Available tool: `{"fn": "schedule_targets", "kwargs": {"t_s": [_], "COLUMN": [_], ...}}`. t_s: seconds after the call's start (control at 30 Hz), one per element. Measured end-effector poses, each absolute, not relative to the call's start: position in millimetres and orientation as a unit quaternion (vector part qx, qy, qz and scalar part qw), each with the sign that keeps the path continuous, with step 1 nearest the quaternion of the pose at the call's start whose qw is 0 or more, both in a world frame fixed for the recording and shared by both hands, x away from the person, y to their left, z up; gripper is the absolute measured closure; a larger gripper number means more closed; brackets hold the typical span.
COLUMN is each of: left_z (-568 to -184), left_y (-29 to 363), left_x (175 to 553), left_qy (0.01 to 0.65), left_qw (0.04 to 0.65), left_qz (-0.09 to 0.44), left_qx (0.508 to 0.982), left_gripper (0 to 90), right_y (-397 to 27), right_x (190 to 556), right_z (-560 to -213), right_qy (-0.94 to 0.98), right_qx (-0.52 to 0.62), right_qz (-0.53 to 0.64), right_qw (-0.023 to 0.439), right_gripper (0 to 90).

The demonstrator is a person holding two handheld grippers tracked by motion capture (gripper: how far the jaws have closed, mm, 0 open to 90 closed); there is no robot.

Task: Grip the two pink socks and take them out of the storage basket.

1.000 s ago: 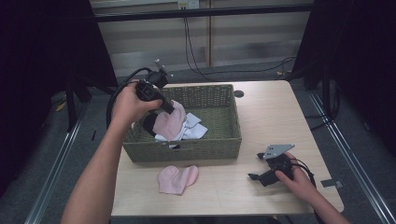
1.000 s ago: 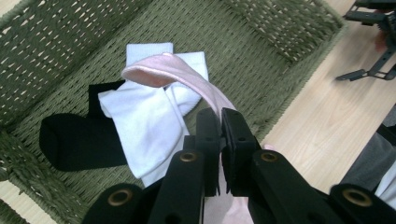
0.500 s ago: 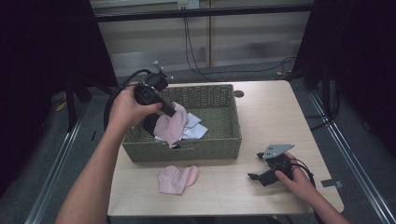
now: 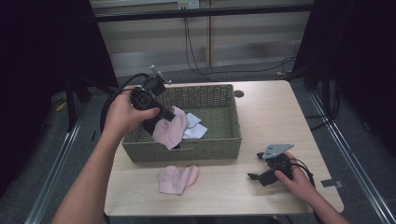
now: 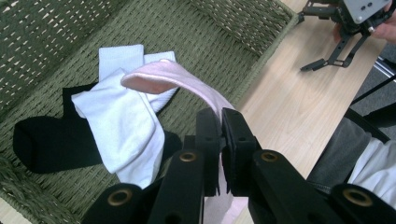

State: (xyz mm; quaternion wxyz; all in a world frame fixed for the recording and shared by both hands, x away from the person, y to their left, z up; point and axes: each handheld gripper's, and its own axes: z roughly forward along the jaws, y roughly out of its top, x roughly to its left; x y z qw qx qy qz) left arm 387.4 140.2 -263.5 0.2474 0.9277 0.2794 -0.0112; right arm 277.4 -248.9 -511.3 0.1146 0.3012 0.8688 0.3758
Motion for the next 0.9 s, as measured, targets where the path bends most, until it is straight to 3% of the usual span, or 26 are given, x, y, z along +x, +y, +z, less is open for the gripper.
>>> {"fn": "schedule_targets", "kwargs": {"t_s": [0.9], "left_z": [-269], "left_y": [120], "left_x": [338], "left_qy": [0.205], "left_qw": [0.273], "left_qz": [-0.026], "left_qx": [0.940], "left_gripper": [85.4], "right_y": [-249], "right_x": [277], "right_z": [-511], "right_qy": [0.869], "right_qx": [0.301], "right_qz": [0.376], "right_qw": [0.115], "right_gripper": [9.6]}}
